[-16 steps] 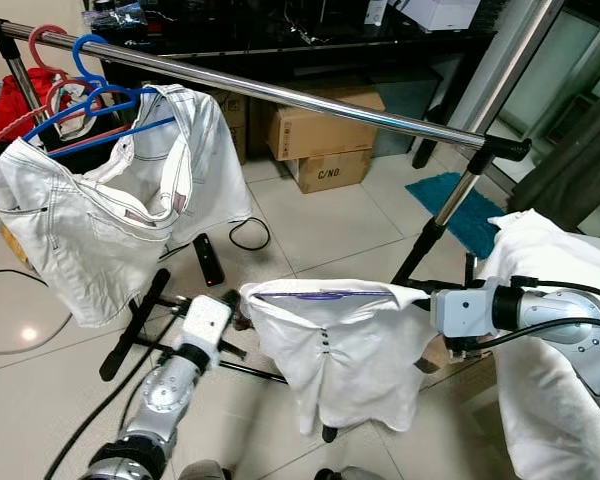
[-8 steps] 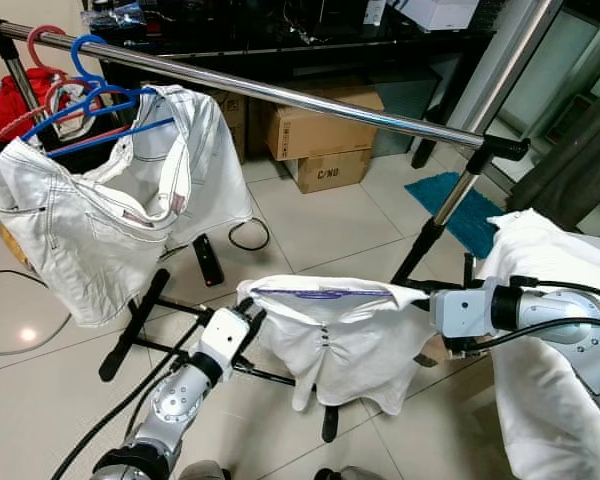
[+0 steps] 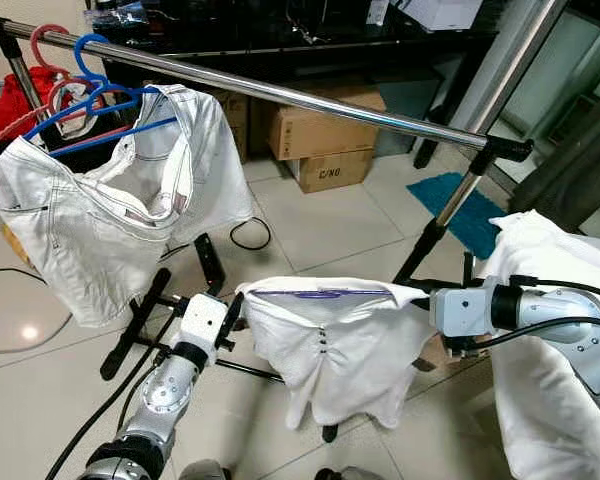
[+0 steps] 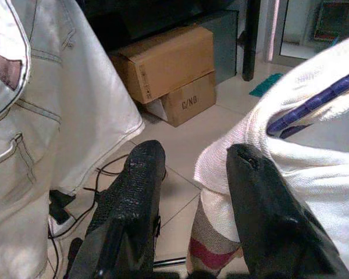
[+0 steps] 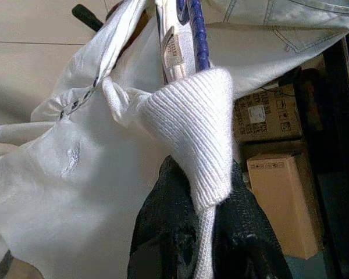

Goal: Hang hanger

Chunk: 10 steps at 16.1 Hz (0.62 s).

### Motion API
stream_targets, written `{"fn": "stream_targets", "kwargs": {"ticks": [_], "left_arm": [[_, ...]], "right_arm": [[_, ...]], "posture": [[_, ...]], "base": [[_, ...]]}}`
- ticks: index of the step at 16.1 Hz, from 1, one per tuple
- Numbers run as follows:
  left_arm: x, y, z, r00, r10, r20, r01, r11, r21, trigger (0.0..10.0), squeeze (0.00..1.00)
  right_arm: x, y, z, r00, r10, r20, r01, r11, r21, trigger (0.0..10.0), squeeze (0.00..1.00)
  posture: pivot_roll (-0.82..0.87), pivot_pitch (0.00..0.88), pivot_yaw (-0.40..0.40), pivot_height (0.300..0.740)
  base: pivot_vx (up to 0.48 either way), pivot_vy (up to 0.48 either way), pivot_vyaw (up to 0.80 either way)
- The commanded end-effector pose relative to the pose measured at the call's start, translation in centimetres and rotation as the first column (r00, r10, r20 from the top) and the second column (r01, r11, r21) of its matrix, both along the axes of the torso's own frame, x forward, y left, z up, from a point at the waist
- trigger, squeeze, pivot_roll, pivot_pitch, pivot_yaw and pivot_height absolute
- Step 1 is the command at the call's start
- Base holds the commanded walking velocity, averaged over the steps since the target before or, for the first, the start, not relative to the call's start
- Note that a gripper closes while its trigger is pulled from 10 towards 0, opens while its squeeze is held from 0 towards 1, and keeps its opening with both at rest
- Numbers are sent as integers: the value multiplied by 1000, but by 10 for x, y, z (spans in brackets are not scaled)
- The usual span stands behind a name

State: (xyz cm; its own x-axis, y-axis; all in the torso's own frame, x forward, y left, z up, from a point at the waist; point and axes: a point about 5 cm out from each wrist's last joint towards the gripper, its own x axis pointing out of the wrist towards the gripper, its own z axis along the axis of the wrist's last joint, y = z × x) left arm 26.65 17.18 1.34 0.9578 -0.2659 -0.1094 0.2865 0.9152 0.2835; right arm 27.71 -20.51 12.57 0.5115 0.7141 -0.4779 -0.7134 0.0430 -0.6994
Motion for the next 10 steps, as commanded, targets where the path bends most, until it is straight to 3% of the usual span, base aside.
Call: {"fn": "stream_targets", "kwargs": {"ticks": [1, 4, 5, 6, 9, 10], "left_arm": [[1, -4, -1, 1000, -8, -14, 8, 1000, -1, 10000, 0], [-2, -15, -4, 993, -113, -31, 114, 993, 21, 10000, 0], [-3, -16, -5, 992, -122, -37, 123, 992, 21, 10000, 835], [-6, -19, -8, 988, -143, -53, 144, 989, 18, 10000, 1000], [-9, -20, -10, 987, -145, -62, 146, 989, 22, 10000, 1000], [-8, -19, -10, 990, -129, -61, 130, 991, 21, 10000, 592]], "right_arm": [[3, 0, 11, 999, 2, 34, -3, 1000, 17, 0, 0], [3, -1, 10, 999, -4, 35, 4, 1000, 12, 0, 0], [3, -2, 10, 999, -5, 35, 5, 1000, 11, 0, 0], [3, -2, 10, 999, -7, 34, 7, 1000, 10, 0, 0], [2, -2, 10, 999, -8, 33, 8, 1000, 10, 0, 0], [3, -2, 10, 999, -6, 33, 6, 1000, 12, 0, 0]], "posture": [[83, 36, -108, 740], [81, 37, -106, 740], [81, 37, -106, 740], [79, 38, -105, 740], [79, 38, -105, 740], [79, 38, -105, 740]], "base": [[0, 0, 0], [0, 0, 0], [0, 0, 0], [0, 0, 0], [0, 0, 0], [0, 0, 0]]}}
